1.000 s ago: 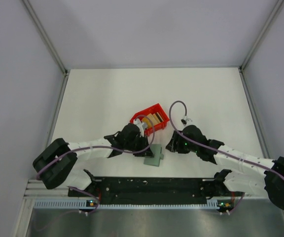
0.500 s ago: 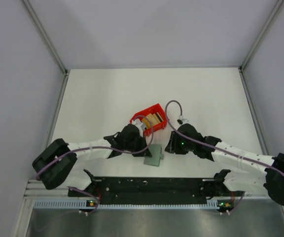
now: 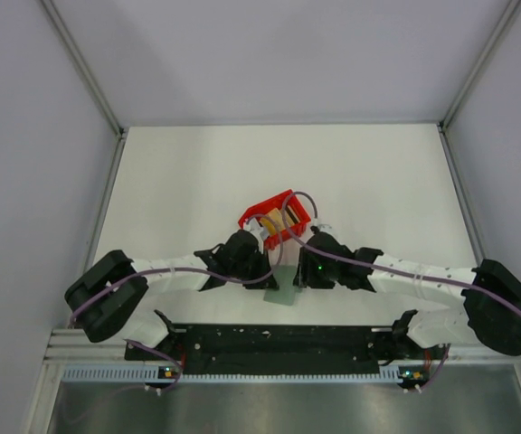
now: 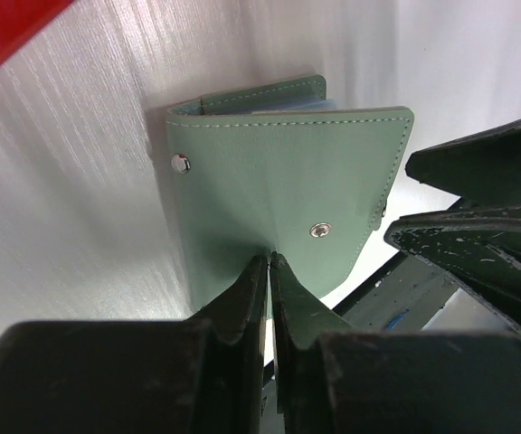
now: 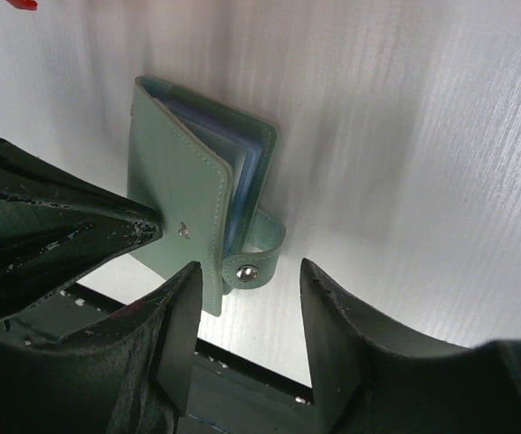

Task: Put the credit cards into the card holder
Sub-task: Close the card holder at the center of the board.

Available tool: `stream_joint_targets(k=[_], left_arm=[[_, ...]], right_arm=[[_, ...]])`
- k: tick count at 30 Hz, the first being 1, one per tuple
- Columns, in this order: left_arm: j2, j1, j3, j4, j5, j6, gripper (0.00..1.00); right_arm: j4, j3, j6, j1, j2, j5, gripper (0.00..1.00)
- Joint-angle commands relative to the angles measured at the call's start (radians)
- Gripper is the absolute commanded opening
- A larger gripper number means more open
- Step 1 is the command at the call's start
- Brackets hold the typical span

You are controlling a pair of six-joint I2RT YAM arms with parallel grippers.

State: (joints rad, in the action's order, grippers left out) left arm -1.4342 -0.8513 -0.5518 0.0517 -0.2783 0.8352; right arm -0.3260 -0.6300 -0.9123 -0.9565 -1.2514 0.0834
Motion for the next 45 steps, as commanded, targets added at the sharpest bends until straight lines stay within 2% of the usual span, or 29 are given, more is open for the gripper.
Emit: stream_joint_targets(k=[1, 9, 12, 18, 21, 26, 27, 28, 31, 33, 45], left_arm=[[-0.037, -0.011, 0.012, -0.023, 0.065, -0.012, 0.1], [-0.026, -0.014, 0.042, 0.005, 0.088, 0.01, 0.09], [-0.032, -0.014, 0.044, 0.013, 0.08, 0.01, 0.09], [-0.031, -0.014, 0.053, 0.02, 0.085, 0.018, 0.08], [-0.029, -0.015, 0.053, 0.019, 0.087, 0.018, 0.08], [-0.029, -0.014, 0.058, 0.019, 0.09, 0.024, 0.08], [-0.028, -0.014, 0.058, 0.019, 0.09, 0.024, 0.08], [-0.028, -0.014, 0.058, 0.019, 0.09, 0.022, 0.08], [-0.025, -0.014, 0.056, 0.019, 0.09, 0.021, 0.08], [-0.028, -0.014, 0.052, 0.022, 0.087, 0.021, 0.08], [-0.023, -0.015, 0.052, 0.027, 0.08, 0.022, 0.08]], right_arm=[[0.001, -0.065, -0.023, -0.036, -0.04, 0.03, 0.47], [-0.091, -0.129, -0.02, -0.091, -0.117, 0.122, 0.46], [-0.131, -0.154, -0.016, -0.093, -0.131, 0.165, 0.41], [-0.146, -0.146, -0.014, -0.094, -0.112, 0.173, 0.22], [-0.162, -0.145, -0.014, -0.096, -0.095, 0.18, 0.17], [-0.205, -0.146, -0.017, -0.097, -0.068, 0.208, 0.15], [-0.205, -0.142, -0.017, -0.096, -0.054, 0.207, 0.18], [-0.205, -0.139, -0.025, -0.096, -0.045, 0.21, 0.26], [-0.196, -0.139, -0.022, -0.097, -0.01, 0.207, 0.29], [-0.193, -0.149, -0.017, -0.097, -0.006, 0.199, 0.38], [-0.137, -0.207, -0.011, -0.126, -0.106, 0.15, 0.47]])
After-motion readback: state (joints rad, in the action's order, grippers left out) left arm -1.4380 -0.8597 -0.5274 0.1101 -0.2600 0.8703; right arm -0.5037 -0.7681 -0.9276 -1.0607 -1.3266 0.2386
